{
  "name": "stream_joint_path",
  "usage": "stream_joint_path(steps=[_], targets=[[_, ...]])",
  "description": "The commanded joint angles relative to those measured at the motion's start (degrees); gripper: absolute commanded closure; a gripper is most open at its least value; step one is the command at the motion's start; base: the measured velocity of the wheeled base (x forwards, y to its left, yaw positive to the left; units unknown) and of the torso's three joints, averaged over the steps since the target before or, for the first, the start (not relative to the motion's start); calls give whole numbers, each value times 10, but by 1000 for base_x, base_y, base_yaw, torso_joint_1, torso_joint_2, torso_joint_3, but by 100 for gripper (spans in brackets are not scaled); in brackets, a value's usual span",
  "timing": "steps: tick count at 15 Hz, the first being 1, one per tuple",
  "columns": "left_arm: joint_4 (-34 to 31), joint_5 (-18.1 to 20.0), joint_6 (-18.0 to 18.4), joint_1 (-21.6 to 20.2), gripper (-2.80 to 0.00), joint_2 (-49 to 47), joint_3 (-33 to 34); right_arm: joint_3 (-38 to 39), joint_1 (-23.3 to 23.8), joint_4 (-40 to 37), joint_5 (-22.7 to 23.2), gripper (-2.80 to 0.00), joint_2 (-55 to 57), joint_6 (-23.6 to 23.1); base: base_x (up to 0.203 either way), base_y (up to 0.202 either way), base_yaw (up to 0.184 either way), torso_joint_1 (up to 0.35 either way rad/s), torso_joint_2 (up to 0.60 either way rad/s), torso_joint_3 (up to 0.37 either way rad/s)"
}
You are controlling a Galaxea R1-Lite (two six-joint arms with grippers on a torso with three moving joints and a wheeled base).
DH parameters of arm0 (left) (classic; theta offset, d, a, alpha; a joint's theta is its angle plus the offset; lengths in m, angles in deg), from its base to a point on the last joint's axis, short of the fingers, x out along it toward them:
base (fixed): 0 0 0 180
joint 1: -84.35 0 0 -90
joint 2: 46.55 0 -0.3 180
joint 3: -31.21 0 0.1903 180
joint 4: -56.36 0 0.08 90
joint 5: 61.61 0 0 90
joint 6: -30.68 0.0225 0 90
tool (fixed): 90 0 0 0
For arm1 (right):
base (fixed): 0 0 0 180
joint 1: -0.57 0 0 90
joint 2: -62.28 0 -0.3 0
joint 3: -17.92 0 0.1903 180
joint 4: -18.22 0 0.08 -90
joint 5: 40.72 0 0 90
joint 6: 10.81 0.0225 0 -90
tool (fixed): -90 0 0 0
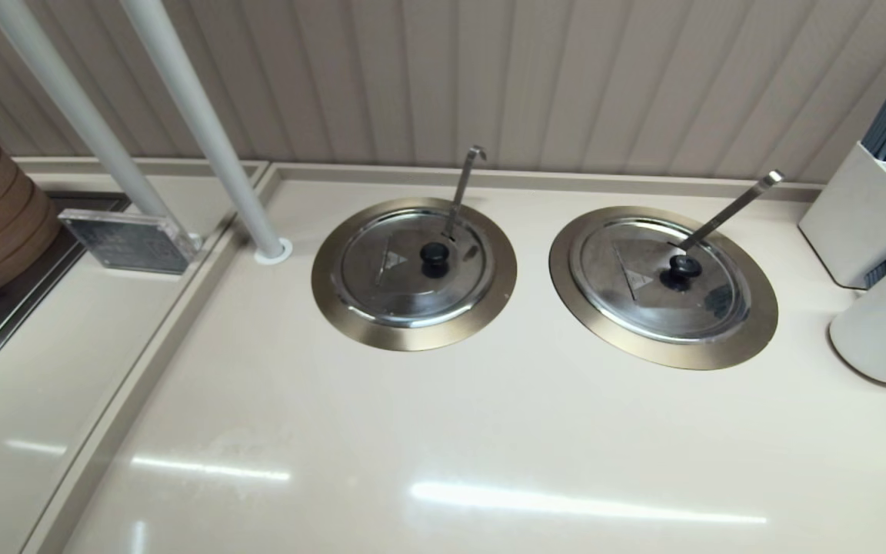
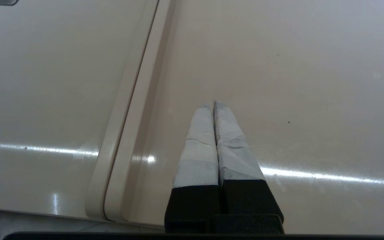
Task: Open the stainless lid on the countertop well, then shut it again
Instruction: Open the lid
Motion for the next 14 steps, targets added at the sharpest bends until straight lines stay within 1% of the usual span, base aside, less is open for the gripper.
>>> stream_joint_path(steps=[1,3,4,5,6,7,8,10,14], targets=[[0,0,0,0,0,-1,0,3,0,0,0,0,0,0,0,0,0,0,0,0],[0,0,1,-1,0,-1,0,3,0,0,0,0,0,0,0,0,0,0,0,0],[3,2,10,-1,0,-1,-2,3,0,0,0,0,0,0,0,0,0,0,0,0],[8,8,11,-1,0,-2,-22,3,0,0,0,0,1,0,0,0,0,0,0,0],[8,20,9,-1,0,-7,-63,3,0,0,0,0,0,0,0,0,0,0,0,0],[-2,33,7,-1,0,-28,-122,3,0,0,0,0,0,0,0,0,0,0,0,0],[-9,41,5,-1,0,-67,-168,3,0,0,0,0,0,0,0,0,0,0,0,0],[-3,50,4,-1,0,-174,-238,3,0,0,0,0,0,0,0,0,0,0,0,0],[48,57,0,-1,0,-406,-351,3,0,0,0,0,0,1,0,0,0,0,0,0]])
